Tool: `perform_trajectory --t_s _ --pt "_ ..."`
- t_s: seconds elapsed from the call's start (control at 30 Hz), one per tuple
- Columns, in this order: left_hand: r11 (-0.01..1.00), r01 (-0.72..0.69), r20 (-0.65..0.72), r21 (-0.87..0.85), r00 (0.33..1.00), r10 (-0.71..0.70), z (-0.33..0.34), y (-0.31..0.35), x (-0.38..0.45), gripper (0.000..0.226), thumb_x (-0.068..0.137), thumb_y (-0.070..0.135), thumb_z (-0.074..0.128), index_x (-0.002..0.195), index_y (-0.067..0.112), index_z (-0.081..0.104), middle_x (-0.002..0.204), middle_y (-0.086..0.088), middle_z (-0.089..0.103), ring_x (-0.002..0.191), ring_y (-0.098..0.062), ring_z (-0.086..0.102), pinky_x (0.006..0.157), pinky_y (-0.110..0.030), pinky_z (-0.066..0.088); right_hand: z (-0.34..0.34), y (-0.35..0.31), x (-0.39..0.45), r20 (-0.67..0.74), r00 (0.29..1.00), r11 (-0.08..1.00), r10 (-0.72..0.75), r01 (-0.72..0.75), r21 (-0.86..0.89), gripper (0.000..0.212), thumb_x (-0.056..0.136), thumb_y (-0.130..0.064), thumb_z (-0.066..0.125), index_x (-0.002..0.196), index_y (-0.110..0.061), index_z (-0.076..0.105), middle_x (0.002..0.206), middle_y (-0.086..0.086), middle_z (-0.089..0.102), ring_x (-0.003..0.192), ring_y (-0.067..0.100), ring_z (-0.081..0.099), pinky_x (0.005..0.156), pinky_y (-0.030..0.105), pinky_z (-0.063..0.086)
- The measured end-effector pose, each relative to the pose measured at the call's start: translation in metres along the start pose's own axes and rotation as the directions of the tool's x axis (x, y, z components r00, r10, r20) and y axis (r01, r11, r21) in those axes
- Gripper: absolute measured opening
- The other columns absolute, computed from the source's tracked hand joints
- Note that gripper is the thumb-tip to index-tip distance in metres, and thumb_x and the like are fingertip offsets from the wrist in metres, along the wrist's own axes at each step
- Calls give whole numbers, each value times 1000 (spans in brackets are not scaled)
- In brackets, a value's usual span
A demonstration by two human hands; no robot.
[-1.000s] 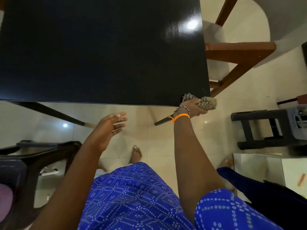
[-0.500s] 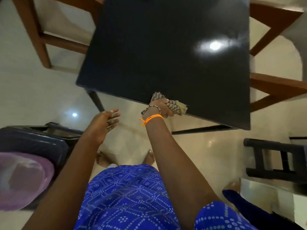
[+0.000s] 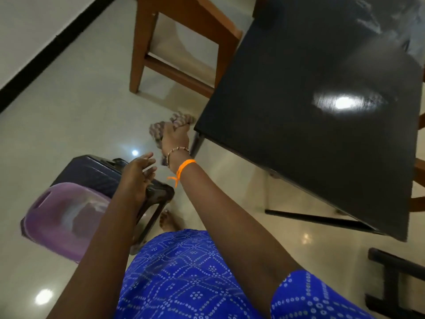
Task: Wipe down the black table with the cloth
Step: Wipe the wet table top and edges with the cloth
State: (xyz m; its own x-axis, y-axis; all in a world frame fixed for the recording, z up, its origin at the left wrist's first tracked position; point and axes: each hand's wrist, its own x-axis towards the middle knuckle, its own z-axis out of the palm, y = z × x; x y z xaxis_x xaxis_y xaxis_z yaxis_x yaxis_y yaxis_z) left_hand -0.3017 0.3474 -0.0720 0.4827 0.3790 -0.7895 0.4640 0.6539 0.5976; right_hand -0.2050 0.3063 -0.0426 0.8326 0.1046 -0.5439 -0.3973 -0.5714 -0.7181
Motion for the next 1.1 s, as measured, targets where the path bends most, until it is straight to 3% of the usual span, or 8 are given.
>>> perform_trajectory --t_s 0.07,0.13,0.2,0.27,0.5,0.67,0.8,1.1 --pt "999 13 -25 -31 1000 -14 -5 -1 1 37 94 14 37 128 11 51 120 -8 53 93 -12 57 85 -24 41 -9 1 -13 0 943 913 -333 322 -251 51 93 -24 48 137 -4 32 130 23 49 111 42 51 84 45 43" --pt "999 30 -39 -24 999 -30 -5 0 4 35 94 14 39 125 12 53 129 -9 54 108 -19 56 90 -27 41 -21 5 -13 71 793 624 -604 527 -577 56 88 -27 54 138 -10 36 127 17 51 108 38 51 80 45 46" --pt "999 47 -27 -12 999 -47 0 0 6 33 94 13 40 123 13 55 125 -7 55 103 -17 55 89 -27 41 -41 13 0 108 703 338 -703 465 -818 59 83 -30 57 138 -19 40 126 10 55 110 32 53 77 43 47" --pt "998 56 7 9 998 -56 10 1 5 32 94 13 40 123 12 56 119 -5 55 92 -14 56 85 -25 44 -71 32 15 158 723 192 -673 377 -906 57 84 -26 53 139 -25 40 134 8 53 120 32 50 81 45 47" --pt "991 94 122 96 987 -105 60 1 2 30 95 13 41 119 11 58 91 1 60 82 -13 56 83 -27 45 -183 140 11 32 798 165 -602 163 -973 77 67 -29 76 134 -21 40 135 11 55 117 34 57 78 50 48" --pt "984 105 162 143 978 -128 74 -9 2 23 94 17 43 105 19 62 92 3 62 82 -12 58 83 -27 47 -166 129 12 -41 827 286 -560 147 -947 83 63 -29 79 134 -19 36 135 15 54 122 38 53 85 62 44" --pt "986 99 162 132 979 -120 78 -20 -1 28 93 15 40 112 16 60 89 6 62 77 -9 57 71 -22 45 -121 88 26 77 765 220 -639 277 -935 70 70 -30 71 134 -16 47 137 12 53 126 35 50 94 60 43" --pt "972 -7 48 234 999 -4 105 -33 -27 29 94 13 39 114 14 59 94 3 60 89 -13 57 77 -24 43 -126 79 48 421 696 72 -582 560 -825 69 89 -27 42 150 -20 10 159 9 11 146 31 10 114 53 16"
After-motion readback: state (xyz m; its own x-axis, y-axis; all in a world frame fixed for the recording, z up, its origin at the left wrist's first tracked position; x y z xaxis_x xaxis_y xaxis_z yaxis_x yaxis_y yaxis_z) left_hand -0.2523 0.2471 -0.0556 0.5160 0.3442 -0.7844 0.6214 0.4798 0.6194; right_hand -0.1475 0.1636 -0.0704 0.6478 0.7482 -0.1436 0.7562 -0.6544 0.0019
